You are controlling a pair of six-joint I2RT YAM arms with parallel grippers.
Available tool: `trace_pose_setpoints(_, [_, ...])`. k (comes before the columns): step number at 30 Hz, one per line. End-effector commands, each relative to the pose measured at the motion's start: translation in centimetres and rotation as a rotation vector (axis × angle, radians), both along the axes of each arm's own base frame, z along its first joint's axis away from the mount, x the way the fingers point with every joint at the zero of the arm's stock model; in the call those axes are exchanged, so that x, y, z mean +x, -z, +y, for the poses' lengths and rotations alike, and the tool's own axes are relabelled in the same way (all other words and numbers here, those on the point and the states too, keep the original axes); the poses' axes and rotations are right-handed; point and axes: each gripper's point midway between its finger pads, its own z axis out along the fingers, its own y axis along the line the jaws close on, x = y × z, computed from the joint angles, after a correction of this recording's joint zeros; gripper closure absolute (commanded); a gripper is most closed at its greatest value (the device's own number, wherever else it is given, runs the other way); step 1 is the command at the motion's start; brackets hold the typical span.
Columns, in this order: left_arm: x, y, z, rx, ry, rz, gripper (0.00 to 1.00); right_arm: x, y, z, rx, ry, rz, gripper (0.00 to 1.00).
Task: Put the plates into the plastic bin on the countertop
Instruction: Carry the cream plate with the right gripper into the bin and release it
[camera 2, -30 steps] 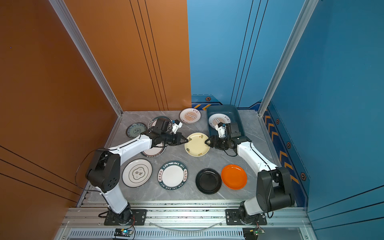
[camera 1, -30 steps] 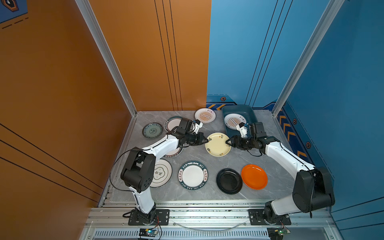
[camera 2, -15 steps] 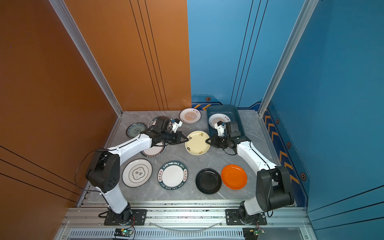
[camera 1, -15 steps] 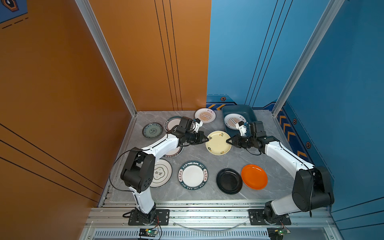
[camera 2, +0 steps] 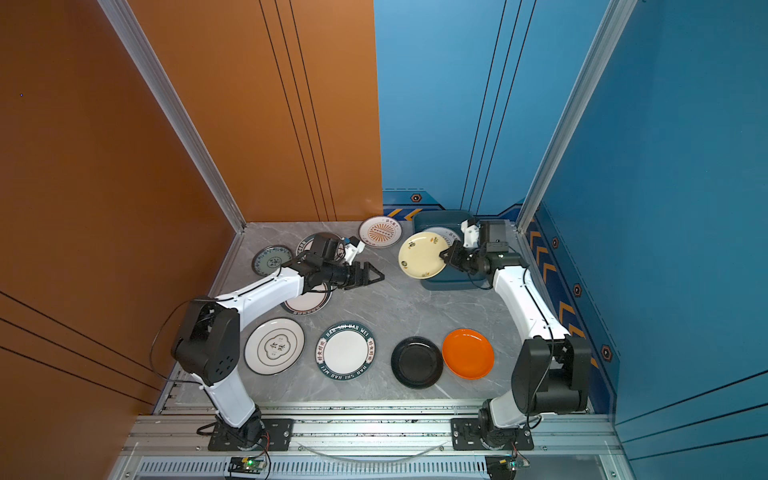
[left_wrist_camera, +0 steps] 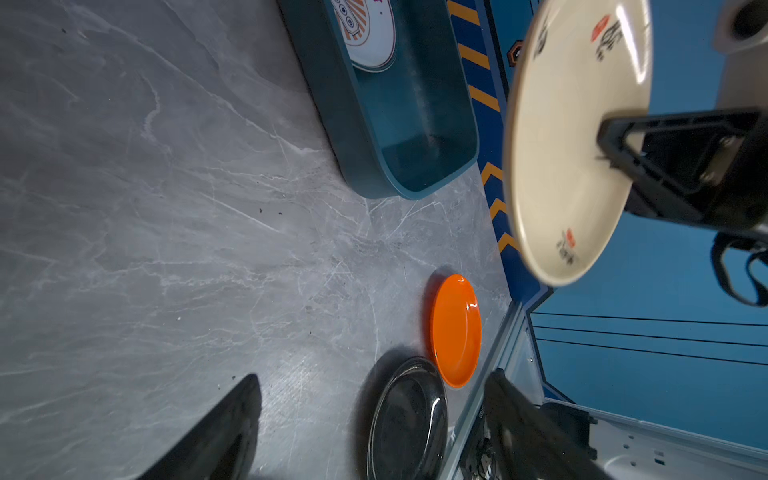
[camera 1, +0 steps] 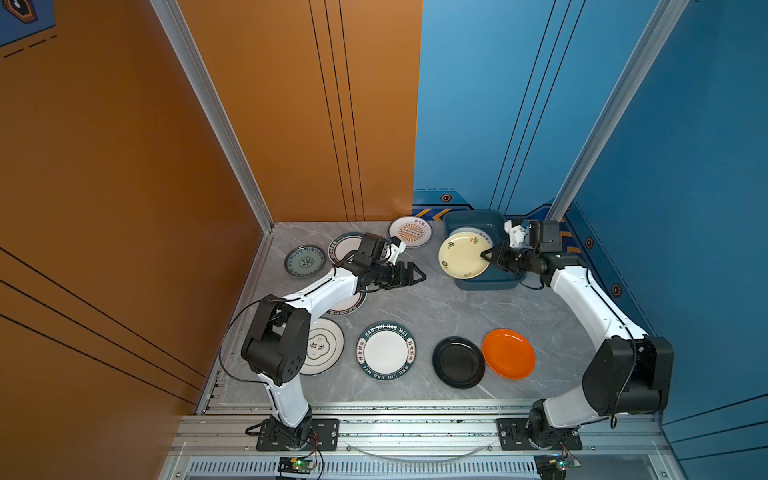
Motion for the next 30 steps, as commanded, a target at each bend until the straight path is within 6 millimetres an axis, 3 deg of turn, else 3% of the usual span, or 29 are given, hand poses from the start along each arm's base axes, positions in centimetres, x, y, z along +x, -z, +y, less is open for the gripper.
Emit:
trace_pose_setpoints(1, [-0.1,0.2,0.3,0.016,0.006,-0.022,0.09,1.0,2.0,-4.5,-0.209,0.113,0.114,1.0])
trace_pose_setpoints(4, [-0.3,0.7,0.5,0.03,0.009,-0.02,0.08,2.7,3.5,-6.3,-0.304,0.137,0.177,1.0])
trace_pose_setpoints(6, [-0.4,1.1,0.7,0.037,0.009,-0.014,0.06,3.8,4.8,-6.9,-0.339,0.136,0.214,1.0])
trace_pose_setpoints(7, [-0.5,1.3,0.8,0.04,0.009,-0.009,0.0,4.1,5.3,-7.0,-0.35,0.132,0.23,1.0])
trace_pose_setpoints(9, [-0.5,1.4,1.0,0.039,0.006,-0.003,0.02,4.6,6.4,-7.1,-0.367,0.12,0.263,1.0])
trace_pose_setpoints(18, [-0.5,1.8,1.9,0.039,0.003,-0.003,0.02,5.0,11.3,-7.6,-0.39,0.075,0.372,1.0])
trace_pose_setpoints(25, [-0.5,2.1,1.8,0.036,0.017,0.0,0.02,4.1,14.1,-8.6,-0.431,0.06,0.462,1.0])
trace_pose_setpoints(30, [-0.7,2.5,1.8,0.034,0.022,0.008,0.02,3.4,16.5,-9.9,-0.509,0.074,0.537,0.92])
